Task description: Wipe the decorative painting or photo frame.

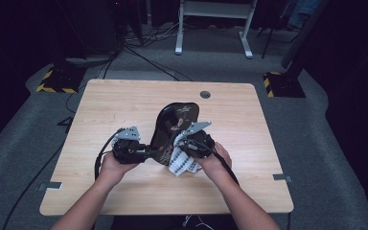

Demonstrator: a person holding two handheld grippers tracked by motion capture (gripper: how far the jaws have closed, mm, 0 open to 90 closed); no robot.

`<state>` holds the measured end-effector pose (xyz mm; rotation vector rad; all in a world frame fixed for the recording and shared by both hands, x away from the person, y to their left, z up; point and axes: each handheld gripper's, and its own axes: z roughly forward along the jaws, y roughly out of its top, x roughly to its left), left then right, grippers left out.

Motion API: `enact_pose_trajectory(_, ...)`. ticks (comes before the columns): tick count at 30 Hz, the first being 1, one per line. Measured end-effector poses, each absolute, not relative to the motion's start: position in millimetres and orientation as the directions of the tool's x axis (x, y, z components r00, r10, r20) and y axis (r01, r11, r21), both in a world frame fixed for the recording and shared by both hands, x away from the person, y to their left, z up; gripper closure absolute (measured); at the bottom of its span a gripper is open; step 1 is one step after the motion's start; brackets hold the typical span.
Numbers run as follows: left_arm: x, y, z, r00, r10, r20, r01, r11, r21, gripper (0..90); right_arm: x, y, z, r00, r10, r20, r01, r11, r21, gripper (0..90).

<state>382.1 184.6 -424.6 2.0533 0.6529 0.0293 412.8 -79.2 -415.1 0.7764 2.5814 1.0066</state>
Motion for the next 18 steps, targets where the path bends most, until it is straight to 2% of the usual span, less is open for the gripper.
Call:
enact_pose_trajectory(4,382.1,184.7,-424.5,0.858,0.458,-0.232,0.436,-0.411,0.800,73.2,416.2,-82.2,-390.0,-0.812,0.580,-0.064,0.363,0.588,0.723,76.4)
enact_pose_trajectory(7,382.2,184.6,-424.7,0.857,0.459,-0.234,0.437,-0.408,0.801,73.2,417.3,-83.5,-385.8,-0.808,0.586,-0.062,0.362,0.577,0.732,76.3)
enact_pose_trajectory(18,382.0,184.2,-424.4,0.859,0.456,-0.232,0.435,-0.412,0.801,72.9,417.8,-88.0,-427.0,-0.801,0.598,-0.021,0.419,0.586,0.694,76.3)
